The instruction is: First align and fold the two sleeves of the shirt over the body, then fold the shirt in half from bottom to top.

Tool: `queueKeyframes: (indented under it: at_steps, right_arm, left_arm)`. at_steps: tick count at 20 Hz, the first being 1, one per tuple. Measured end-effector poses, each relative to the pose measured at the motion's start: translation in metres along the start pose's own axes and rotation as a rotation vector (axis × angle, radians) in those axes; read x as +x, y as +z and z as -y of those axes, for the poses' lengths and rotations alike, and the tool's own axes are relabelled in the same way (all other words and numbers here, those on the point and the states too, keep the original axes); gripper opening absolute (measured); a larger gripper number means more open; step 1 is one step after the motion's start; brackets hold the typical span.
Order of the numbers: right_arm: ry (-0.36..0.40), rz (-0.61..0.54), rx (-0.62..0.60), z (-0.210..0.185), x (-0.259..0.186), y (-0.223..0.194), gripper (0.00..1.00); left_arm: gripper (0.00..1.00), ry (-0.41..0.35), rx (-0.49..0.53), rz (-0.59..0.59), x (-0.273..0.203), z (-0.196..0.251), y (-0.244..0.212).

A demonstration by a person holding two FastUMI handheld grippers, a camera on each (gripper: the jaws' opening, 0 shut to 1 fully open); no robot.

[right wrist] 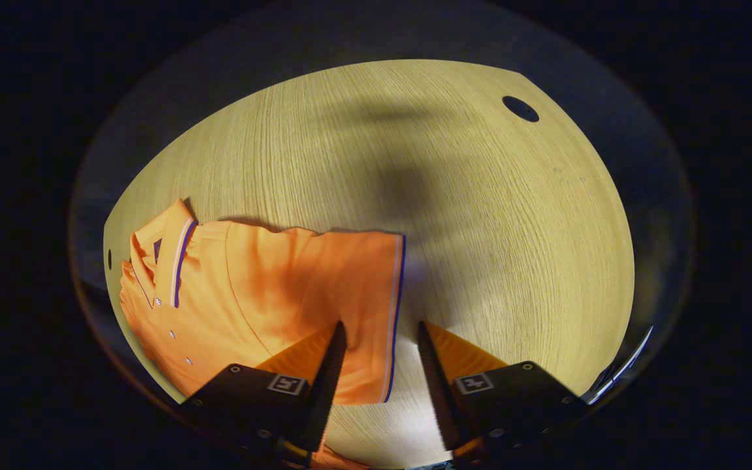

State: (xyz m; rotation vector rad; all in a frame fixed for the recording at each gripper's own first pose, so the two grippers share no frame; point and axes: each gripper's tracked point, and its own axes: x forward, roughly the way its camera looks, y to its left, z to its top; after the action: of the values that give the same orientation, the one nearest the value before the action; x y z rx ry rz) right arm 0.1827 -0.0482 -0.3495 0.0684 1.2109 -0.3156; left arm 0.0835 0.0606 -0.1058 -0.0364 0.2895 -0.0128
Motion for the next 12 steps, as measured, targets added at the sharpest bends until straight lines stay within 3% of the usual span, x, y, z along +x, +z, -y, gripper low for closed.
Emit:
queueKeyframes:
  at_steps: [1,2,3,12]
  right_arm:
    - [0.007,0.000,0.012,-0.002,0.001,-0.001,0.45]
    - [0.022,0.007,0.035,-0.004,-0.002,-0.001,0.32]
    - [0.023,0.020,0.041,-0.003,-0.002,-0.001,0.07]
    - [0.130,0.082,0.021,-0.041,-0.042,0.003,0.06]
  left_arm:
    - [0.98,0.004,-0.008,-0.001,-0.001,-0.004,-0.003]
    - [0.98,0.008,-0.015,-0.005,-0.003,-0.007,-0.004]
    - [0.98,0.012,-0.020,-0.008,-0.006,-0.010,-0.005]
    - [0.98,0.052,-0.039,-0.004,-0.029,-0.057,-0.010]
